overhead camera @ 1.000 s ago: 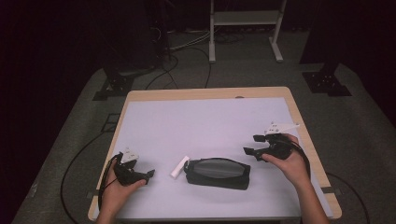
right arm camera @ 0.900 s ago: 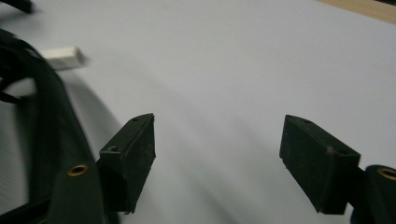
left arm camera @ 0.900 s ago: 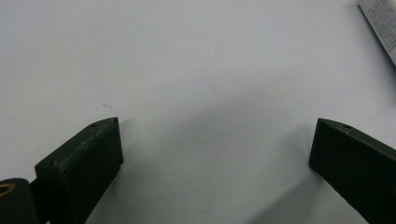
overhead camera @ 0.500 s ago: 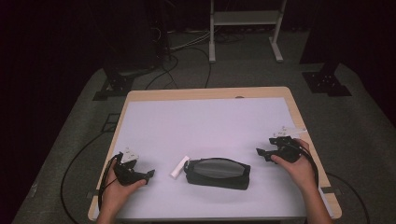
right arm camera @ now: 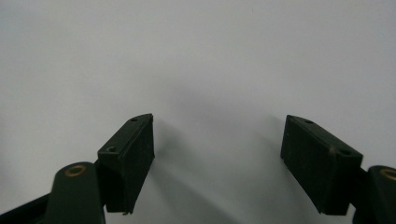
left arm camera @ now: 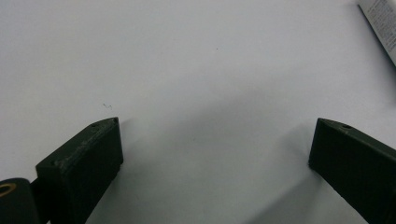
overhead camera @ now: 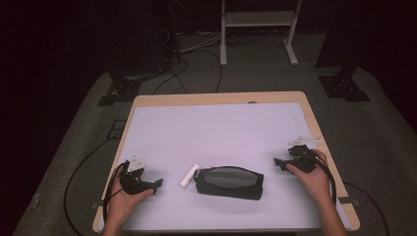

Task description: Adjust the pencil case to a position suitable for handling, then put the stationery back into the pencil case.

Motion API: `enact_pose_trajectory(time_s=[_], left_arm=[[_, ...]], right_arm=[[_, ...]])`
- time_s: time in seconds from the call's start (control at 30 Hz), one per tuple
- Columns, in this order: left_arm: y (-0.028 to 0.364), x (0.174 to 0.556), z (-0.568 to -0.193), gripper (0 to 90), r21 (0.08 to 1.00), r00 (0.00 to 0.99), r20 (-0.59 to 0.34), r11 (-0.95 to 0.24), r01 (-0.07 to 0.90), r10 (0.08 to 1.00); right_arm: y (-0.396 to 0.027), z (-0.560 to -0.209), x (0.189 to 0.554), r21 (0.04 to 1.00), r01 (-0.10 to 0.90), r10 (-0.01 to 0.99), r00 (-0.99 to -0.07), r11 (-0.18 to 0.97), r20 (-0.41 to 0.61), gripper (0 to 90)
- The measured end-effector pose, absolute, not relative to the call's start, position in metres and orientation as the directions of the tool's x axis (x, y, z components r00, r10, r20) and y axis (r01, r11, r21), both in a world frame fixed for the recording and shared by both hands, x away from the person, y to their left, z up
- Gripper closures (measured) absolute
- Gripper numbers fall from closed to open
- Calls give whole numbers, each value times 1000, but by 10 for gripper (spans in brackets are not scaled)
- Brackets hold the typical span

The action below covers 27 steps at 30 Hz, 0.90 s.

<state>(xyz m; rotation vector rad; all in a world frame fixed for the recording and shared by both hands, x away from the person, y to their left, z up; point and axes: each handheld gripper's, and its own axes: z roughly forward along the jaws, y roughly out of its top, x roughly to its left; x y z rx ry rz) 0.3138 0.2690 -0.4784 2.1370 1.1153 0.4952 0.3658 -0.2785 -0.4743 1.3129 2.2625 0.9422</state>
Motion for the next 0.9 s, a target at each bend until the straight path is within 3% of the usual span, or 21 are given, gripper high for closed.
enact_pose_trajectory(time_s=[0.23,0.57,0.9], left_arm=[[268,312,-477,47,711,558,27,-408,573,829],[256,310,-470,197,716,586,16,-419,559,810],[240,310,-459,201,727,603,-2,-412,549,798]], right_arm=[[-277,-479,365,716,612,870,-494,337,13,202],[-277,-483,361,744,587,873,-488,319,11,192],[-278,-484,361,745,587,873,-488,318,12,192]])
